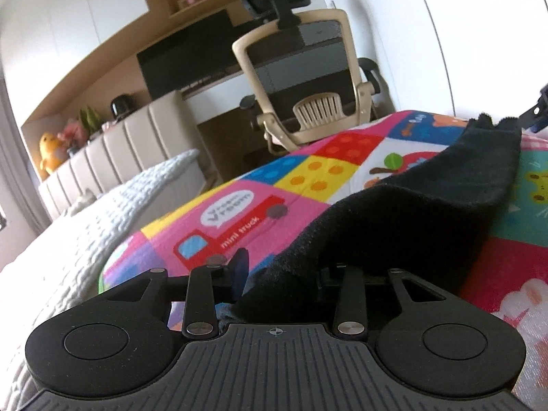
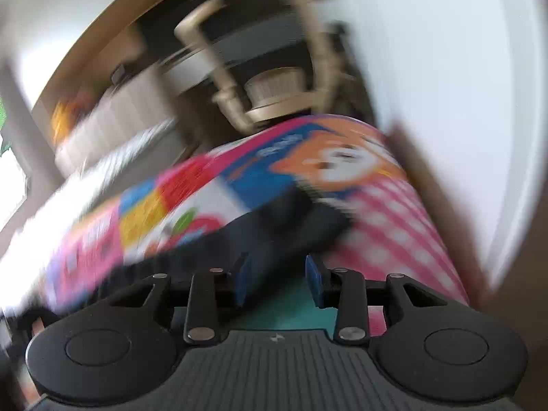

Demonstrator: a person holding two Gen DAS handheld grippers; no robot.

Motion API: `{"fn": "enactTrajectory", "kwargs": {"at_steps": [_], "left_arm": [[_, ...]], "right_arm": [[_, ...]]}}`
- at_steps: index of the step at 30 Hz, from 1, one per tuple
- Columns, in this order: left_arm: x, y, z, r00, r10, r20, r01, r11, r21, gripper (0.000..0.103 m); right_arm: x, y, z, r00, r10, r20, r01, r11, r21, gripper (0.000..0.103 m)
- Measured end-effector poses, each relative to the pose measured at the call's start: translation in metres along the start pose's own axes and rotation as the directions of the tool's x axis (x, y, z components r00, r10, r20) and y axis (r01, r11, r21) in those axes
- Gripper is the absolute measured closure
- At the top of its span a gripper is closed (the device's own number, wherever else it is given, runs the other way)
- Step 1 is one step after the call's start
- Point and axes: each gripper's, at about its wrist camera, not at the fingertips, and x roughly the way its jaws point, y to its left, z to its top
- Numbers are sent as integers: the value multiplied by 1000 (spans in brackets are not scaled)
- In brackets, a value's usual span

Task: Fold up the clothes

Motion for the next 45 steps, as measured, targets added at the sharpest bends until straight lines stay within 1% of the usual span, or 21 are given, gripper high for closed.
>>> {"fn": "enactTrajectory", "kwargs": {"at_steps": [3,5,7,8,11,15,21,23,24,26,27,29,32,34,35,36,37,38,39,42,45], "left_arm": [[1,0,1,1000,-4,-12,4,1000,-7,64],[0,-1,2,1000,0,-14,0,1000,-7,64],[-1,0,3,1000,2,-14,-2,1000,-9,63],[-2,1,2,1000,2,-15,-2,1000,-10,63],[-3,5,1,1000,-11,-17,11,1000,-25,64],[7,22,3,999,-38,-22,35,992,-120,64],[35,62,9,997,-41,-63,18,943,-331,62],[47,74,5,995,-33,-90,-5,920,-392,60],[52,79,4,994,-23,-111,-25,909,-415,58],[63,89,0,988,-5,-152,-66,887,-458,53],[65,92,-1,985,6,-170,-86,879,-469,53],[69,97,-4,979,26,-203,-124,862,-491,51],[65,105,-10,976,3,-220,-124,832,-540,41],[60,107,-14,975,-34,-221,-103,809,-578,20],[58,108,-16,974,-65,-218,-80,797,-599,17],[56,108,-18,972,-99,-215,-57,784,-618,16],[55,107,-21,968,-129,-213,-37,772,-635,16],[56,106,-22,966,-141,-215,-31,767,-641,16],[56,105,-23,964,-152,-217,-26,763,-646,15],[59,101,-21,963,-151,-223,-27,771,-636,10],[59,100,-20,960,-157,-233,-28,770,-638,10]], "right_arm": [[12,-14,5,1000,-8,16,6,996,91,64],[29,-13,6,1000,-3,-7,4,993,120,64],[42,-12,6,999,-16,-33,20,990,138,81],[42,-10,8,999,-23,-24,26,993,118,97],[33,8,17,999,-33,36,33,999,-6,97],[35,46,41,996,-14,90,29,985,-169,97],[77,108,72,989,43,143,9,940,-341,96],[87,119,76,981,32,192,45,921,-386,89],[90,122,77,978,22,209,65,914,-401,79],[97,120,78,979,-1,206,84,914,-397,65],[101,116,78,981,-16,193,91,917,-388,65],[110,103,77,987,-50,152,102,928,-358,63],[123,82,73,996,-70,57,84,948,-306,56],[131,69,68,998,-61,-16,54,958,-281,51],[136,67,63,997,-53,-50,36,957,-287,47],[140,65,58,996,-45,-82,18,953,-301,47],[143,67,53,994,-49,-99,14,944,-330,51],[145,72,49,993,-56,-101,15,928,-372,71],[147,78,46,993,-60,-101,13,911,-413,87],[148,92,49,995,-56,-82,9,876,-483,91],[141,105,61,998,-44,38,57,844,-533,90]]}}
